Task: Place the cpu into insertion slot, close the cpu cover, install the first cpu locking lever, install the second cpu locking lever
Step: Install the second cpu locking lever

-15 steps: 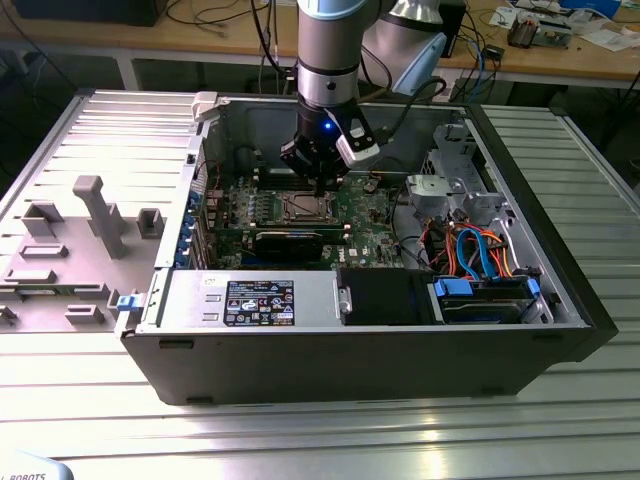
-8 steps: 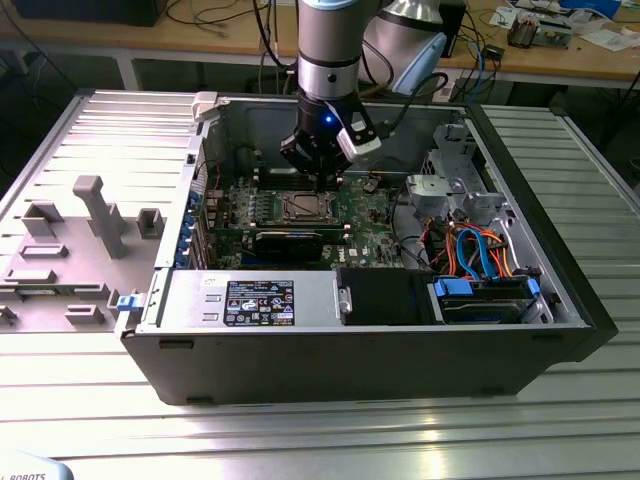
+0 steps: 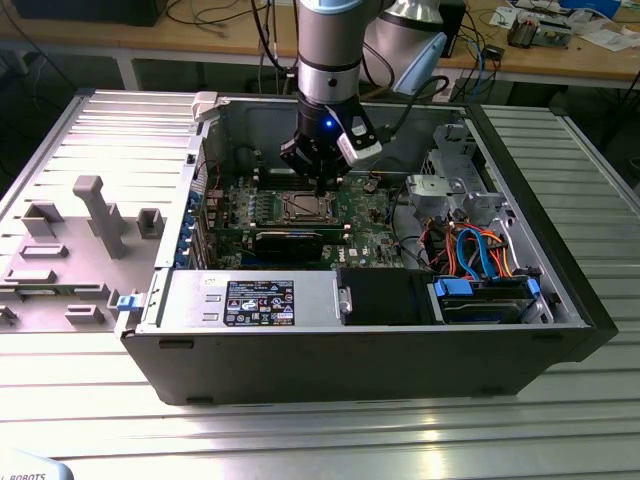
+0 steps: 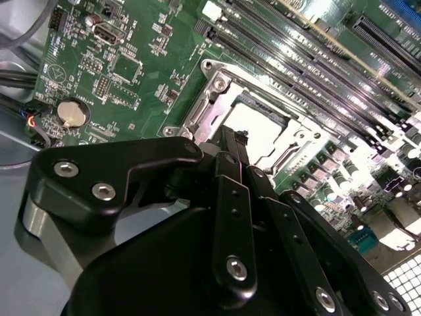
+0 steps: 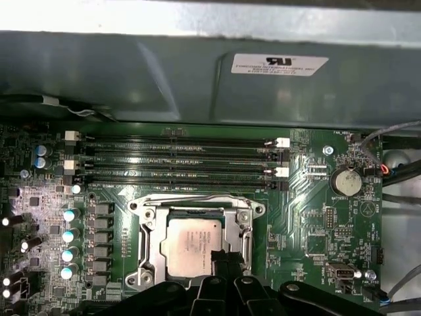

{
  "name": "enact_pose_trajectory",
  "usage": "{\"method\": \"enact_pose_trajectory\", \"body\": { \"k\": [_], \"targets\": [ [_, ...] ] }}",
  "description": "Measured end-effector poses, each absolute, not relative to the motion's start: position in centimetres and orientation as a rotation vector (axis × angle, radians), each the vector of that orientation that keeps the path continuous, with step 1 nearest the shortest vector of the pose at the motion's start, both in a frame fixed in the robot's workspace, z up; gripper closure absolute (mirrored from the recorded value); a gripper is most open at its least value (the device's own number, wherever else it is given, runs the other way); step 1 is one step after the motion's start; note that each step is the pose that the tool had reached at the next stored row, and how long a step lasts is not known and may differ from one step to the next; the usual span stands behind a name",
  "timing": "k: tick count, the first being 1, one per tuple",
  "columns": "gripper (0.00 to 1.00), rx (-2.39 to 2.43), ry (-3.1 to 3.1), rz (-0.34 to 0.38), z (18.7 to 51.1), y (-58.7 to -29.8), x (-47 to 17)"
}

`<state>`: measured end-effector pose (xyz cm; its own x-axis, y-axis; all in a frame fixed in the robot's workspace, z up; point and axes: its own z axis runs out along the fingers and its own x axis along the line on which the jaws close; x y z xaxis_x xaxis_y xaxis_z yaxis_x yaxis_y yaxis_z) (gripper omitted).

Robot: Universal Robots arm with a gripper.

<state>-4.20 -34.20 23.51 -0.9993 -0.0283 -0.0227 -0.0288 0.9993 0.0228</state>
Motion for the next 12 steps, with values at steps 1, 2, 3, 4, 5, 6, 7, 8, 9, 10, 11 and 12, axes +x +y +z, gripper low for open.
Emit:
{"method": "enact_pose_trajectory", "body": {
  "k": [1,2,3,4,5,6,7,8,9,10,11,12],
  "targets": [
    [0.89,-0.045,3.119,0.036,23.51,-34.27,-4.2],
    [0.89,-0.045,3.119,0.036,23.51,-34.37,-4.2],
    [0.89,-0.045,3.119,0.036,23.51,-34.45,-4.2],
    [0.89,-0.044,3.119,0.036,23.51,-34.48,-4.2],
    [0.89,-0.044,3.119,0.036,23.51,-34.49,-4.21],
    [0.89,-0.044,3.119,0.036,23.57,-34.49,-4.21],
    [0.89,-0.044,3.119,0.036,23.67,-34.5,-4.2],
    [0.89,-0.045,3.119,0.036,23.8,-34.5,-4.2],
    [0.89,-0.044,3.119,0.036,24.03,-34.5,-4.2],
    [0.89,-0.045,3.119,0.036,24.15,-34.49,-4.2],
    [0.89,-0.045,3.119,0.036,24.16,-34.49,-4.2],
    [0.89,-0.045,3.119,0.036,24.15,-34.53,-4.2]
  ]
}}
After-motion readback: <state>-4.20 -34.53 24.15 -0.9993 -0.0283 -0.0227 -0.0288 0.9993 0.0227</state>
